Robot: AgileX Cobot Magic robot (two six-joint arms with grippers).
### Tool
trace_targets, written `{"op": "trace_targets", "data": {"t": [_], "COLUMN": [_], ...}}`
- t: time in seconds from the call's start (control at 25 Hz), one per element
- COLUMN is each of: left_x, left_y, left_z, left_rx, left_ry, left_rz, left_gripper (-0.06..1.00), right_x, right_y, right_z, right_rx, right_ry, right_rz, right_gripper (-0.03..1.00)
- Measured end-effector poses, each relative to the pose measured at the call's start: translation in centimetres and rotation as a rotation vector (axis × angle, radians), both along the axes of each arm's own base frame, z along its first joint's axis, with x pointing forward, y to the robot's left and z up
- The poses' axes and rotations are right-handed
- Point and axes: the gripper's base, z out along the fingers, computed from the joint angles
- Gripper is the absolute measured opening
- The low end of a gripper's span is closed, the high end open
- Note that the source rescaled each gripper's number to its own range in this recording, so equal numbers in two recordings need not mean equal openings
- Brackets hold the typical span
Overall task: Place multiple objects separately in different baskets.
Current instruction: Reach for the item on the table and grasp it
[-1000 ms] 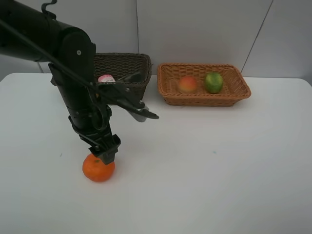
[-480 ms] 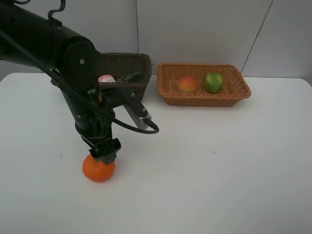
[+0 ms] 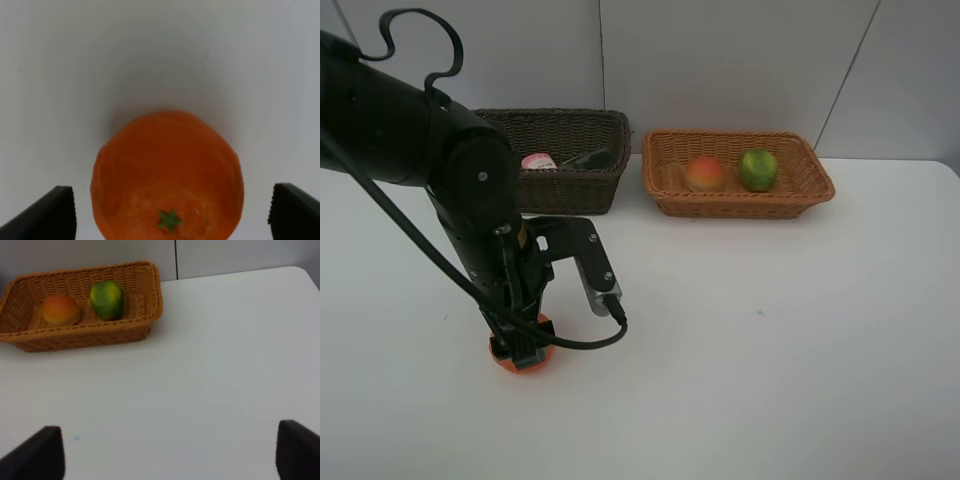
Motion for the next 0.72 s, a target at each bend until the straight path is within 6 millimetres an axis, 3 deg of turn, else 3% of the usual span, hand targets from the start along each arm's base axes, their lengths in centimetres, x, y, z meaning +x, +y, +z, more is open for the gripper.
{"op": "trace_targets", "data": {"t": [0.72], "left_x": [-0.1], "left_y": [0.6], "left_z": [-2.7], "left_rx": [0.026], "left_ry": [0.036], "left_rz": [0.007], "left_gripper": [1.0], "right_x": [0.0], "right_y": [0.0], "right_z": [0.0], "right_rx": [0.0], "right_ry": [0.0], "right_rz": [0.0], "right_gripper": [0.85]}}
